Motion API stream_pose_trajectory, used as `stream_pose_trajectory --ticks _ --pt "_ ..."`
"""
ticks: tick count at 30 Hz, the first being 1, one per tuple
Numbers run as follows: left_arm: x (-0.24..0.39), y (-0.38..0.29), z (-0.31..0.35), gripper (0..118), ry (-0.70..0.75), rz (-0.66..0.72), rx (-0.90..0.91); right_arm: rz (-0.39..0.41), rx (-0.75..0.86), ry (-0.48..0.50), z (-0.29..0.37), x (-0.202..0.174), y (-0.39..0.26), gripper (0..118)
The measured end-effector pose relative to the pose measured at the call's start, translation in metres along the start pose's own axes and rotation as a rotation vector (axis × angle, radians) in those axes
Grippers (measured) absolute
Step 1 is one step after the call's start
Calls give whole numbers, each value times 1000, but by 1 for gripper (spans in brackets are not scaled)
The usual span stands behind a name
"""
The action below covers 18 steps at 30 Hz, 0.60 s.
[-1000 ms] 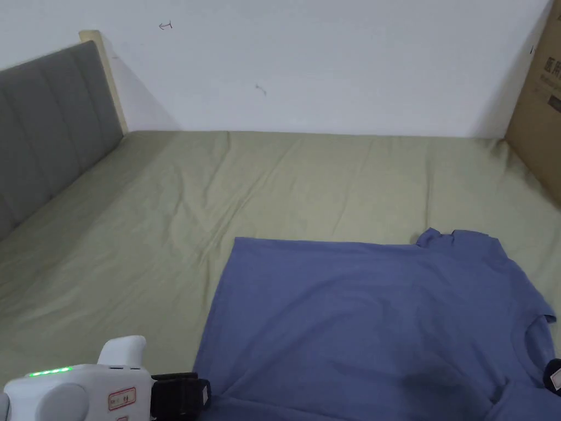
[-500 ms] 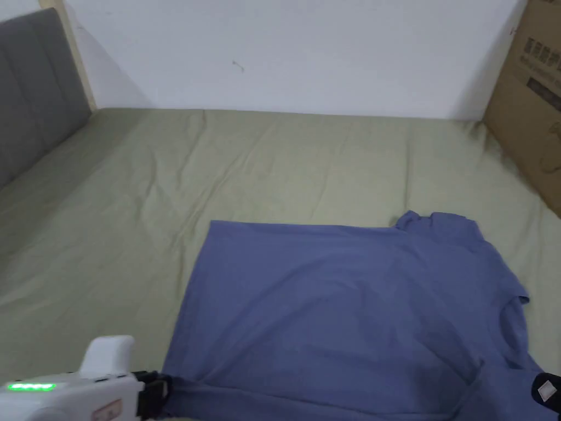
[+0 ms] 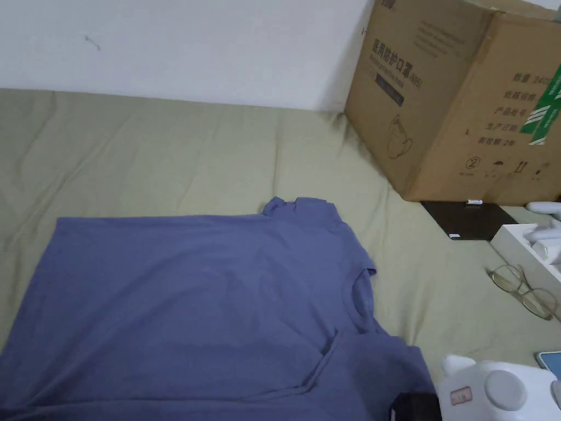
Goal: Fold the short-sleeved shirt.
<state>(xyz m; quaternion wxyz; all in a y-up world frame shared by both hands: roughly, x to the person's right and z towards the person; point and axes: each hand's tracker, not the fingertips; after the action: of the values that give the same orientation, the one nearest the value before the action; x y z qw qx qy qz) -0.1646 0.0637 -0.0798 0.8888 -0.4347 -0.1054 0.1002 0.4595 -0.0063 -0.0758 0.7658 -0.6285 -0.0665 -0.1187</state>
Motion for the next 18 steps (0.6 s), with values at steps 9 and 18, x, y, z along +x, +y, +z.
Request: stream_pose_trajectory --ticks 9,18 --pt "3 -4 3 4 39 -26 -13 65 100 106 28 -12 -15 6" --pt "0 -8 22 4 42 -33 19 36 155 148 61 3 -32 5"
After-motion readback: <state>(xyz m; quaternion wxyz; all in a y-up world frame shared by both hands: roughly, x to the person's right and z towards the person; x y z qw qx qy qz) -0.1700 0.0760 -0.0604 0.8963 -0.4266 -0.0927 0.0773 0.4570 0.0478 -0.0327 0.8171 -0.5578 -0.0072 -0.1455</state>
